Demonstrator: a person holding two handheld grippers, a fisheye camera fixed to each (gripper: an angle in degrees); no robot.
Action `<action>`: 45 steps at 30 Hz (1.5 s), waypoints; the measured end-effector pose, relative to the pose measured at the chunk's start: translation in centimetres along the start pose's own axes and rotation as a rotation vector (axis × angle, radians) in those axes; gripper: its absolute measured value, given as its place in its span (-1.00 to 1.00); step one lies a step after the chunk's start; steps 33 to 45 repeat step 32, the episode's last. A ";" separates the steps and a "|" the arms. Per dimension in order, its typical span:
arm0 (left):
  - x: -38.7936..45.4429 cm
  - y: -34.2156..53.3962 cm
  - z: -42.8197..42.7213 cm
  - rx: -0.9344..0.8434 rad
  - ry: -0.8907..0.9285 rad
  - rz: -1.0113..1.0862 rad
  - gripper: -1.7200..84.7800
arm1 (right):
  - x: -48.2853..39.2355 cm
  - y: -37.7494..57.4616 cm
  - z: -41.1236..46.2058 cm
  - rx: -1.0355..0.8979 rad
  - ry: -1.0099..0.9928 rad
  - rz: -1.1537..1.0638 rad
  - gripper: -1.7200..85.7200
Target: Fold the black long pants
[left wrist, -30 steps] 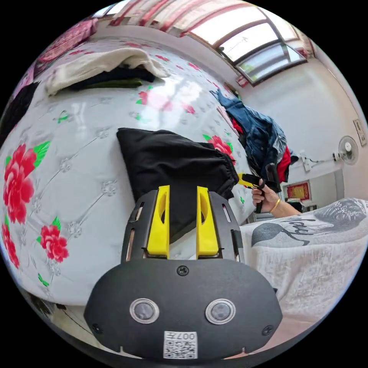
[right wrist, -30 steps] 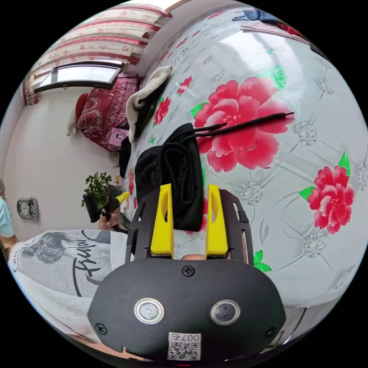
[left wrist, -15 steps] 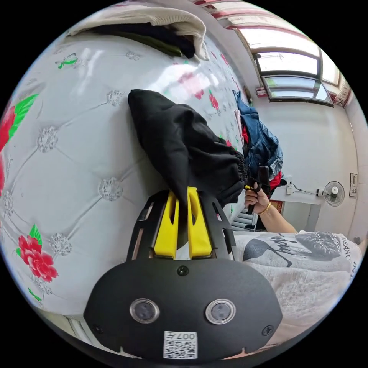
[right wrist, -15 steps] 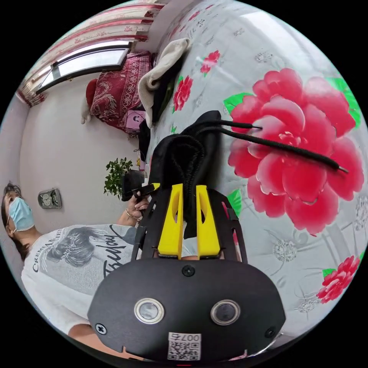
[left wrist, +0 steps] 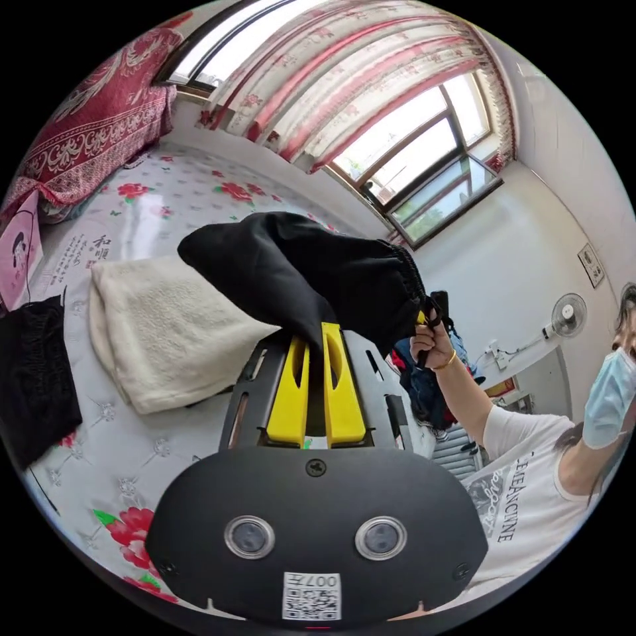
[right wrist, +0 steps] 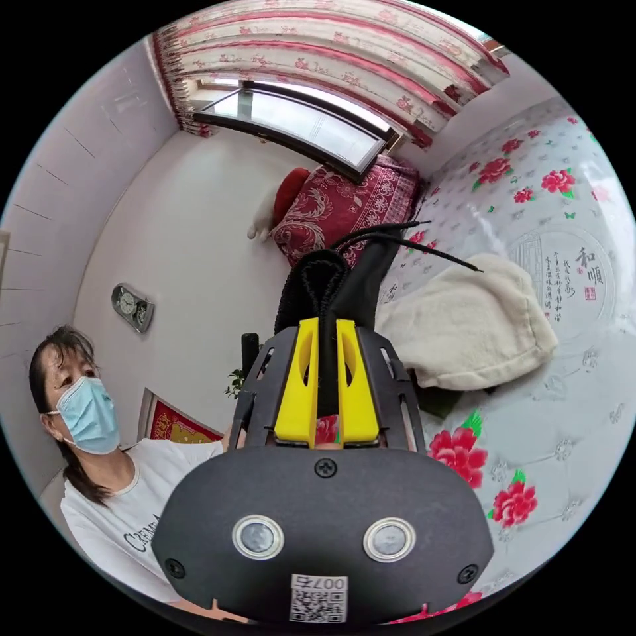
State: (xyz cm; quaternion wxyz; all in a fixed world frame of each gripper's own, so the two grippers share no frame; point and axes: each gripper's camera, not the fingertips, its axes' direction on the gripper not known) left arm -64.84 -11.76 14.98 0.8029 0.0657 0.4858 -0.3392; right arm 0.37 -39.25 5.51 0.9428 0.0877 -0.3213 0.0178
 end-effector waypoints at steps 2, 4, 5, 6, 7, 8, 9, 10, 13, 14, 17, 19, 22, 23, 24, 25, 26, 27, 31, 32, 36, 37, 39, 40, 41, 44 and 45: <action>-3.4 -1.0 2.7 -0.014 -0.073 -0.095 -0.92 | 3.3 -1.9 3.8 -0.013 0.064 0.072 -0.88; -8.1 -0.8 8.5 -0.097 -0.216 -0.201 -0.90 | 7.7 -2.2 8.0 -0.058 0.159 0.164 -0.88; -10.5 -0.1 12.3 -0.211 -0.312 -0.244 -0.89 | 11.0 -1.5 10.8 -0.115 0.253 0.247 -0.88; -11.6 0.4 14.2 -0.271 -0.335 -0.248 -0.87 | 14.0 -0.1 13.3 -0.179 0.380 0.323 -0.87; -12.6 1.4 16.0 -0.256 -0.306 -0.225 -0.83 | 14.9 0.6 14.3 -0.215 0.424 0.314 -0.87; -12.8 1.7 16.0 -0.216 -0.292 -0.225 -0.82 | 15.5 1.9 14.8 -0.167 0.391 0.233 -0.87; -13.0 2.0 16.1 -0.183 -0.269 -0.250 -0.81 | 15.9 2.8 14.6 -0.099 0.349 0.240 -0.88; -12.7 2.1 16.3 -0.175 -0.270 -0.237 -0.81 | 16.0 3.1 14.5 -0.081 0.320 0.250 -0.88; -11.0 3.6 15.1 -0.108 -0.320 -0.191 -0.78 | 14.7 4.2 13.5 -0.051 0.323 0.251 -0.89; -10.7 4.1 14.8 -0.099 -0.332 -0.193 -0.78 | 13.1 5.0 12.9 -0.061 0.371 0.188 -0.90; -7.1 8.0 13.2 -0.101 -0.438 -0.146 -0.76 | 8.4 9.5 11.3 -0.167 0.531 0.029 -0.89; -2.9 12.8 13.1 -0.156 -0.545 -0.072 -0.76 | 5.8 14.0 9.9 -0.216 0.637 -0.050 -0.88; 2.6 19.8 15.5 -0.319 -0.624 0.017 -0.77 | 2.8 22.7 6.4 -0.284 0.740 -0.048 -0.85; 3.8 21.1 16.3 -0.366 -0.634 0.033 -0.78 | 1.9 25.9 4.8 -0.317 0.806 -0.016 -0.84; 6.1 23.6 17.7 -0.440 -0.641 0.062 -0.79 | 1.2 28.9 2.8 -0.332 0.889 0.038 -0.83; 8.5 25.7 19.1 -0.494 -0.618 0.109 -0.81 | 0.9 30.3 1.6 -0.320 0.933 0.077 -0.83; 9.7 26.6 19.8 -0.521 -0.600 0.136 -0.81 | 0.3 32.9 -1.1 -0.265 1.002 0.170 -0.82; 11.8 28.0 21.2 -0.568 -0.569 0.175 -0.81 | -0.3 35.0 -3.8 -0.205 1.028 0.265 -0.81; 17.7 30.9 26.2 -0.685 -0.518 0.299 -0.82 | -3.6 38.6 -11.2 -0.052 1.174 0.391 -0.79; 18.5 31.2 26.9 -0.699 -0.516 0.322 -0.82 | -5.0 39.1 -13.4 0.010 1.235 0.396 -0.79; 18.5 31.2 26.9 -0.699 -0.516 0.322 -0.82 | -5.0 39.1 -13.4 0.010 1.235 0.396 -0.79; 18.5 31.2 26.9 -0.699 -0.516 0.322 -0.82 | -5.0 39.1 -13.4 0.010 1.235 0.396 -0.79; 18.5 31.2 26.9 -0.699 -0.516 0.322 -0.82 | -5.0 39.1 -13.4 0.010 1.235 0.396 -0.79; 18.5 31.2 26.9 -0.699 -0.516 0.322 -0.82 | -5.0 39.1 -13.4 0.010 1.235 0.396 -0.79; 18.5 31.2 26.9 -0.699 -0.516 0.322 -0.82 | -5.0 39.1 -13.4 0.010 1.235 0.396 -0.79; 18.5 31.2 26.9 -0.699 -0.516 0.322 -0.82 | -5.0 39.1 -13.4 0.010 1.235 0.396 -0.79; 18.5 31.2 26.9 -0.699 -0.516 0.322 -0.82 | -5.0 39.1 -13.4 0.010 1.235 0.396 -0.79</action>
